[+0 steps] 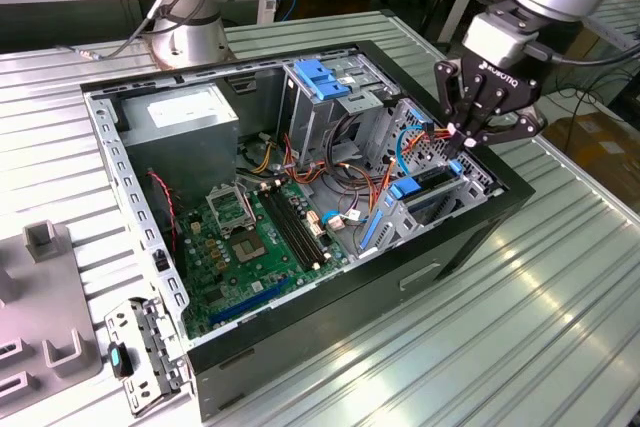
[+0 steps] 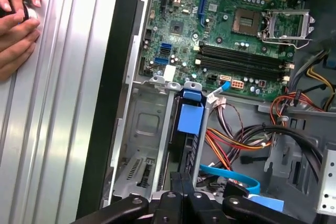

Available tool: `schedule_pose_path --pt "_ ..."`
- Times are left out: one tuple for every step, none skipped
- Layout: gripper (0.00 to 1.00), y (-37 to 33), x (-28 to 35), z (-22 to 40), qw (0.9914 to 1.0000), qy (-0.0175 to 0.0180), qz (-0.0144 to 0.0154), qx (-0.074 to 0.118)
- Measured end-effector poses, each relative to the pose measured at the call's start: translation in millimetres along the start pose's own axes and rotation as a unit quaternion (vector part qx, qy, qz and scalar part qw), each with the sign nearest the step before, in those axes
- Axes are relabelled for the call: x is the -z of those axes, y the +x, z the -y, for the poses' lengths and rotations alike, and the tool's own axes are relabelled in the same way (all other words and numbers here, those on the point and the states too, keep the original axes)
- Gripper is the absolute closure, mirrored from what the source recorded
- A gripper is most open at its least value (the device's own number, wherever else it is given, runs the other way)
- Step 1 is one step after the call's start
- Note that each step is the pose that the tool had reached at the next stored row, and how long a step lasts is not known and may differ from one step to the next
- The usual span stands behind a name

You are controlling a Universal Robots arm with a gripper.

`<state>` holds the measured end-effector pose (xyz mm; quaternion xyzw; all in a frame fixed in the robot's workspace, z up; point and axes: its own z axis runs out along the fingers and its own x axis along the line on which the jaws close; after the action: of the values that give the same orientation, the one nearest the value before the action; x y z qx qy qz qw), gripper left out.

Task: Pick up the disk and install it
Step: 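Insert the first disk wire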

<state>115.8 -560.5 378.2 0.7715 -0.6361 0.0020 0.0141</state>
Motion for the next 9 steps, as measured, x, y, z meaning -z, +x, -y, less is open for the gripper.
schedule_pose_path --pt "0.89 0.1 0.0 1.1 0.99999 0.0001 0.0 0.004" --pt "0.89 0.4 0.0 3.3 0.99996 0.0002 -0.0001 0.009" --pt "0.89 0.7 0.0 5.3 0.99991 0.0003 -0.0003 0.013" --pt "0.89 1.2 0.0 8.6 0.99981 0.0004 -0.0003 0.019" --pt "0.89 1.7 0.1 12.2 0.99971 0.0005 -0.0004 0.024" --pt "0.89 2.1 0.2 15.5 0.99961 0.0006 -0.0005 0.028" --pt "0.89 2.4 0.2 18.0 0.99951 0.0007 -0.0006 0.031" --pt "0.89 2.7 0.2 19.7 0.99944 0.0007 -0.0006 0.034" --pt "0.89 3.0 0.3 22.5 0.99931 0.0008 -0.0007 0.037"
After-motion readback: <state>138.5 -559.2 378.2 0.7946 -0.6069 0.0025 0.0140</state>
